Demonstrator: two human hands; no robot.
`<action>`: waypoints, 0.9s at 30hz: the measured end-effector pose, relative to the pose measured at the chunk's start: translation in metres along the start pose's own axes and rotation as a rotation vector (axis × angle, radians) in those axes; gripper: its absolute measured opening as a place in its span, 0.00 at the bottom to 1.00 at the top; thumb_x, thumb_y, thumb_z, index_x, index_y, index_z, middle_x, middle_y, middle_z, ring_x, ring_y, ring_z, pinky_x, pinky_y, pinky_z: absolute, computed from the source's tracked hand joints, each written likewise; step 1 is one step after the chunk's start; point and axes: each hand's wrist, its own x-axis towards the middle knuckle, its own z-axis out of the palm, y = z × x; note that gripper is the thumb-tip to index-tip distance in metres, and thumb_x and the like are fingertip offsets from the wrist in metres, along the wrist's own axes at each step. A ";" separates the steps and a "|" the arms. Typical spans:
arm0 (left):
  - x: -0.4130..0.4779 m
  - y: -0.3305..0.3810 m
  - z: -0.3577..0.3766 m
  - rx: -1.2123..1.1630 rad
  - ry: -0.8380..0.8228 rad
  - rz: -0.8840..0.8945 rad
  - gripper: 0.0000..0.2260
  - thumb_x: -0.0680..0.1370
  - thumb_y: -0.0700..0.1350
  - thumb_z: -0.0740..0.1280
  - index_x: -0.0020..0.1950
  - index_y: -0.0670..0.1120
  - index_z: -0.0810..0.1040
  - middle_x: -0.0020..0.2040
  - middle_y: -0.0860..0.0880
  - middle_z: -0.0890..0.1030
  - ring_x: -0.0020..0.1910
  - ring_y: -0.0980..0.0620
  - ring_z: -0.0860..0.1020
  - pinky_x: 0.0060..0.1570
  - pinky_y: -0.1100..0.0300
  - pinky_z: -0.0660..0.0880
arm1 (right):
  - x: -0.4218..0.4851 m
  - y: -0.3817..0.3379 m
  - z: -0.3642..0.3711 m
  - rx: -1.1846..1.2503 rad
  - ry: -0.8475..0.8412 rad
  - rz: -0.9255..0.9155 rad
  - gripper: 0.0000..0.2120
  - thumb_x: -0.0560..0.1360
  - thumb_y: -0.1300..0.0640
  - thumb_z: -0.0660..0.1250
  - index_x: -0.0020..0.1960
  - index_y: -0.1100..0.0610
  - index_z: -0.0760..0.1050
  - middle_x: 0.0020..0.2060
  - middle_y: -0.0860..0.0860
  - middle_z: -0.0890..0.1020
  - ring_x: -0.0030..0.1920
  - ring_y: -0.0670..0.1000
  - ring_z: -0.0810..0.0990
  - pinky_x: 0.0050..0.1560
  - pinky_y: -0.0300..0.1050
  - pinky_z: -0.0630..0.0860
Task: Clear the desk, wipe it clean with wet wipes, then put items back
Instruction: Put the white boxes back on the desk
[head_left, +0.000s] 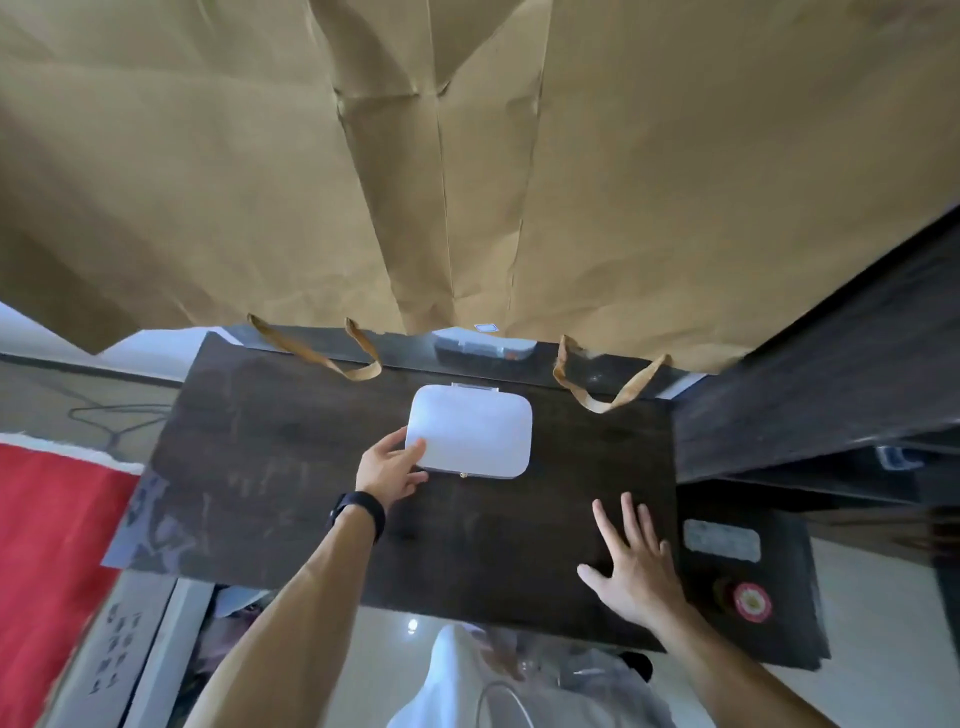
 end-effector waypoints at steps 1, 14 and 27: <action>0.004 0.001 0.002 0.025 0.024 0.043 0.13 0.79 0.48 0.69 0.63 0.54 0.78 0.49 0.51 0.84 0.43 0.47 0.85 0.43 0.58 0.80 | 0.000 -0.001 0.000 0.008 0.000 0.006 0.44 0.75 0.35 0.61 0.79 0.40 0.37 0.79 0.51 0.34 0.80 0.56 0.36 0.76 0.62 0.54; 0.020 -0.003 0.026 0.034 0.154 0.147 0.12 0.81 0.45 0.66 0.64 0.51 0.80 0.54 0.49 0.82 0.52 0.46 0.83 0.53 0.50 0.82 | -0.002 0.000 0.003 0.042 -0.007 0.024 0.44 0.75 0.34 0.61 0.78 0.37 0.34 0.78 0.49 0.31 0.79 0.53 0.33 0.77 0.63 0.50; 0.021 -0.005 0.025 0.086 0.134 0.142 0.16 0.82 0.47 0.64 0.70 0.52 0.75 0.57 0.48 0.82 0.50 0.47 0.84 0.54 0.51 0.81 | -0.001 0.006 0.003 0.070 -0.008 -0.004 0.43 0.75 0.34 0.61 0.78 0.37 0.35 0.78 0.48 0.31 0.79 0.53 0.33 0.77 0.63 0.49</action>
